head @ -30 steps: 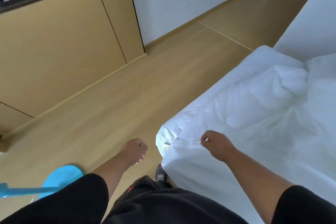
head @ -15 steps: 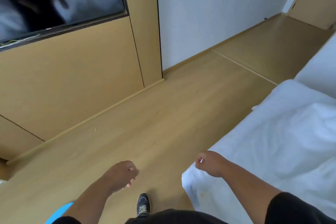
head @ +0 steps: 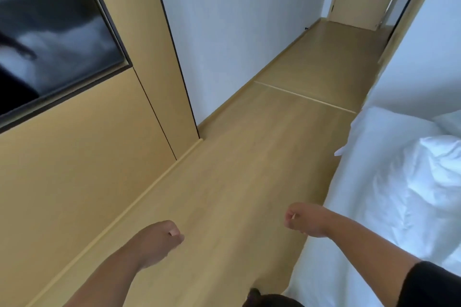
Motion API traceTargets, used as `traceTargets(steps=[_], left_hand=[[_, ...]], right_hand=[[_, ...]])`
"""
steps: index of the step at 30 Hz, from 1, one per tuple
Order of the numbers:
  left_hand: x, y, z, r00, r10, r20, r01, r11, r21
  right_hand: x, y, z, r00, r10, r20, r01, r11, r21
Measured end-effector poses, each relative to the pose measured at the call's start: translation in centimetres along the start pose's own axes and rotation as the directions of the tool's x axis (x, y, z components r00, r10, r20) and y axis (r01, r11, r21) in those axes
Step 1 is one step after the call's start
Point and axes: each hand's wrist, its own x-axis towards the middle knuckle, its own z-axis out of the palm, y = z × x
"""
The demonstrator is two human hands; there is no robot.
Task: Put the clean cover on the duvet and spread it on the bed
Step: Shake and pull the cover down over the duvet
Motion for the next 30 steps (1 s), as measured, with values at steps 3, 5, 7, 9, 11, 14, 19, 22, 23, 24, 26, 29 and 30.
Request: traceTargets(steps=[3, 5, 7, 9, 11, 14, 19, 22, 23, 24, 26, 29, 30], left_hand=[[4.4, 4.9, -1.8, 0.996, 0.077, 0.044, -0.079, 0.995, 0.052], [7.8, 8.1, -2.7, 0.993, 0.104, 0.057, -0.109, 0.988, 0.106], [11.5, 11.4, -3.6, 0.993, 0.105, 0.055, -0.113, 0.981, 0.160], [15.4, 14.9, -4.4, 0.993, 0.098, 0.063, -0.108, 0.977, 0.182], [19.5, 18.9, -5.2, 0.992, 0.095, 0.085, -0.108, 0.979, 0.174], [24.2, 26.0, -6.8, 0.988, 0.106, 0.109, -0.125, 0.973, 0.193], [31.2, 38.0, -9.0, 0.967, 0.191, 0.171, -0.224, 0.955, 0.196], [35.8, 43.4, -9.1, 0.950, 0.245, 0.193, -0.278, 0.946, 0.167], [37.6, 45.0, -8.9, 0.942, 0.256, 0.216, -0.294, 0.942, 0.164], [39.5, 46.5, -8.7, 0.933, 0.261, 0.249, -0.307, 0.937, 0.166], [43.4, 49.8, -8.2, 0.912, 0.257, 0.321, -0.322, 0.932, 0.168], [49.9, 55.6, -7.6, 0.873, 0.291, 0.391, -0.381, 0.908, 0.176], [52.2, 58.0, -7.5, 0.857, 0.309, 0.412, -0.409, 0.894, 0.180]], right_hand=[[3.2, 1.0, -3.0, 0.999, 0.027, -0.037, -0.025, 0.999, 0.047], [5.6, 1.9, -4.8, 0.998, 0.037, -0.046, -0.033, 0.996, 0.080], [8.2, 2.9, -6.9, 0.998, 0.050, -0.033, -0.047, 0.995, 0.093], [11.2, 4.3, -9.8, 0.995, 0.082, -0.049, -0.075, 0.990, 0.118], [14.2, 6.0, -13.4, 0.990, 0.118, -0.077, -0.106, 0.984, 0.144], [17.1, 7.5, -19.1, 0.986, 0.167, -0.026, -0.162, 0.978, 0.128], [20.3, 9.3, -29.1, 0.970, 0.225, -0.091, -0.205, 0.960, 0.193], [22.5, 10.8, -33.2, 0.962, 0.239, -0.136, -0.199, 0.947, 0.252], [23.2, 11.4, -34.4, 0.958, 0.249, -0.144, -0.203, 0.940, 0.274], [24.1, 12.2, -35.3, 0.952, 0.264, -0.153, -0.211, 0.931, 0.297], [26.0, 14.0, -37.0, 0.927, 0.314, -0.205, -0.226, 0.905, 0.361], [28.7, 16.7, -39.5, 0.834, 0.445, -0.327, -0.247, 0.830, 0.500], [29.6, 17.7, -40.5, 0.797, 0.496, -0.344, -0.256, 0.794, 0.551]])
